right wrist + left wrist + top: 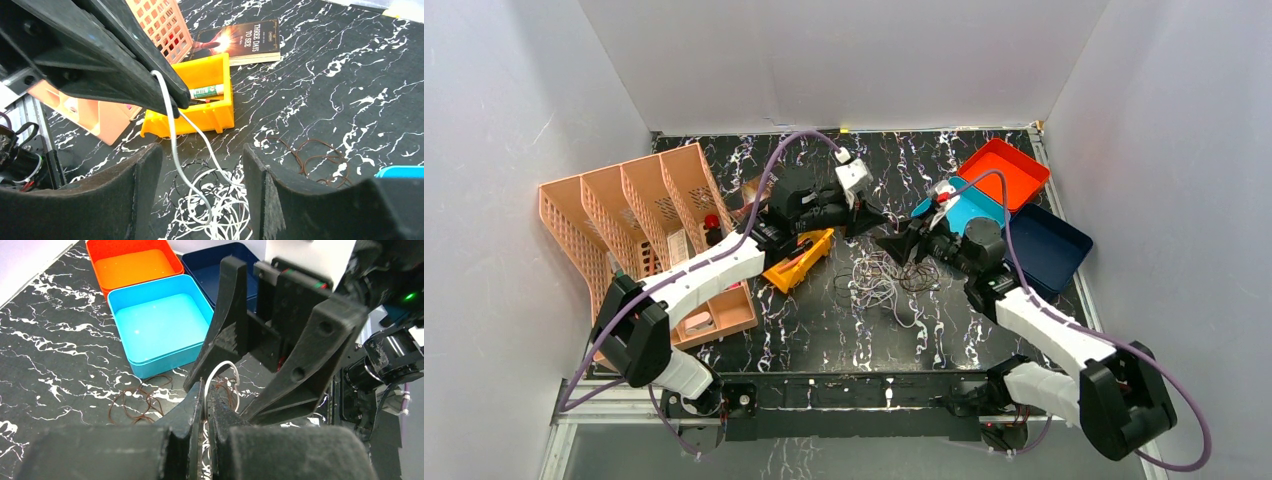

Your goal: Untangle the cables

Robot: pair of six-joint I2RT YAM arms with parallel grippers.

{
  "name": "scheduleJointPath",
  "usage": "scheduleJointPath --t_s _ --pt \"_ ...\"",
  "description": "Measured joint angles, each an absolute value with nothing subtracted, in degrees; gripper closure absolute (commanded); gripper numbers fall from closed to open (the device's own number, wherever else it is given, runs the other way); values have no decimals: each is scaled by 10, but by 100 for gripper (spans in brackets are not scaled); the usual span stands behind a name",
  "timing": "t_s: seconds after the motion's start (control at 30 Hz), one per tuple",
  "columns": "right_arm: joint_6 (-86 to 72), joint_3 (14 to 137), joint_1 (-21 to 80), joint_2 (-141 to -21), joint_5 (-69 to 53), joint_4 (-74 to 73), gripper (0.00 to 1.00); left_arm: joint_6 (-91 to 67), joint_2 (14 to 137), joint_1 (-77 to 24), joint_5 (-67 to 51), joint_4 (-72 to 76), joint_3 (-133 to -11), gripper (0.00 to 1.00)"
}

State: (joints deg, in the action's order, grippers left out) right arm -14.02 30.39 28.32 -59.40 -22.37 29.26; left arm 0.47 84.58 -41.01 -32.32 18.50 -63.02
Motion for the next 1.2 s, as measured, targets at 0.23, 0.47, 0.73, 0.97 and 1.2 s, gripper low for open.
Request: scheduleJointPath --t_s 0.23,0.47,0.73,0.97,1.2 --pt "-177 283 283 -674 -235 413 55 -21 845 -410 -305 153 -671 100" --pt "-215 282 289 -745 -252 505 62 -52 826 -410 -279 109 -746 100" --pt "-237 266 304 -777 -255 556 63 -77 784 -410 -251 79 -825 100" --pt "-243 263 313 -816 -257 578 65 -90 780 -410 -222 67 -894 100" --pt "-248 243 321 -858 -258 604 67 -87 786 -410 -201 45 -966 100"
